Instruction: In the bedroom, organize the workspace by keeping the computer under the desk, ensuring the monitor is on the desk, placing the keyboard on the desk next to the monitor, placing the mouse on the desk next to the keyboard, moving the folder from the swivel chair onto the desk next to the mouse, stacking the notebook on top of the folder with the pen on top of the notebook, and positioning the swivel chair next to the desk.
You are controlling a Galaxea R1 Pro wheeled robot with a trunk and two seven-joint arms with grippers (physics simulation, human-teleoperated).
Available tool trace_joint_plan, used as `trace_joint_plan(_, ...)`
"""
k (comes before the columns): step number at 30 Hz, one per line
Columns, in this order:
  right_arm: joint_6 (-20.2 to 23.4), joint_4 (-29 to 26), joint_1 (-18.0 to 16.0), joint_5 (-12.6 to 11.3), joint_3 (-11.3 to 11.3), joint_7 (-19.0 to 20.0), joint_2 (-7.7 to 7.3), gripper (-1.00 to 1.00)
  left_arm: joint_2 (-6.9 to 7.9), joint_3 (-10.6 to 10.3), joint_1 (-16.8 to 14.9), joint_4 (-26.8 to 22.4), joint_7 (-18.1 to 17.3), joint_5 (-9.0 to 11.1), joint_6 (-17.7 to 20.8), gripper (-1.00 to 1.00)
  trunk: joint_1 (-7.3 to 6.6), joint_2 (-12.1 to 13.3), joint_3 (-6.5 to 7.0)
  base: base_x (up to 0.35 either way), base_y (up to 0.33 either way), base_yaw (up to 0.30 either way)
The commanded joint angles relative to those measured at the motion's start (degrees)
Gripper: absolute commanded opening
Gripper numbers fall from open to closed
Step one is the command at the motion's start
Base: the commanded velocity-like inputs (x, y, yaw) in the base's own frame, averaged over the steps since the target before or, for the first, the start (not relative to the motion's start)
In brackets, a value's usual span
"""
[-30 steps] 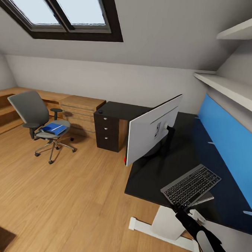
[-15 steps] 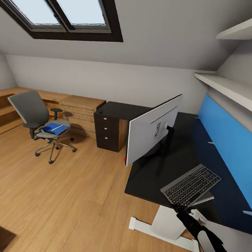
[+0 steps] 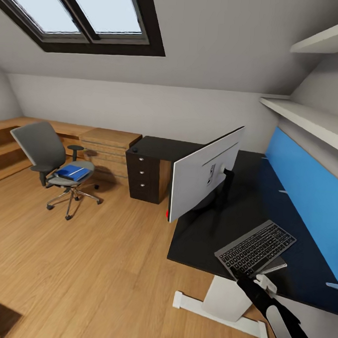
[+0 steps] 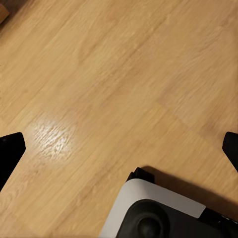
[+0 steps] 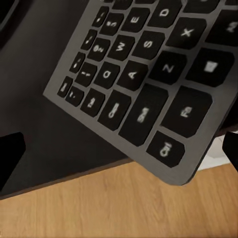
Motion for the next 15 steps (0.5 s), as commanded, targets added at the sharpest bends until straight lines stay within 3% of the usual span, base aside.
trace_joint_plan(1,0.4,-0.1,0.0,-0.4,-0.2,0.2,0.02,1.00,0.03,-0.2,0.0,-0.1,0.2,0.5,-0.1,1.00,0.01,-0.1,-0.06,0.005,0.000,0.000)
trace_joint_plan(6,0.4,-0.2,0.0,-0.4,-0.2,0.3,0.02,1.00,0.01,-0.1,0.0,-0.1,0.1,0.4,-0.2,1.00,0.01,-0.1,-0.06,0.135,0.000,0.000)
trace_joint_plan(15,0.4,-0.1,0.0,-0.4,-0.2,0.2,0.02,1.00,0.03,-0.1,0.0,-0.1,0.1,0.4,-0.2,1.00,0.01,-0.1,-0.06,0.019,0.000,0.000)
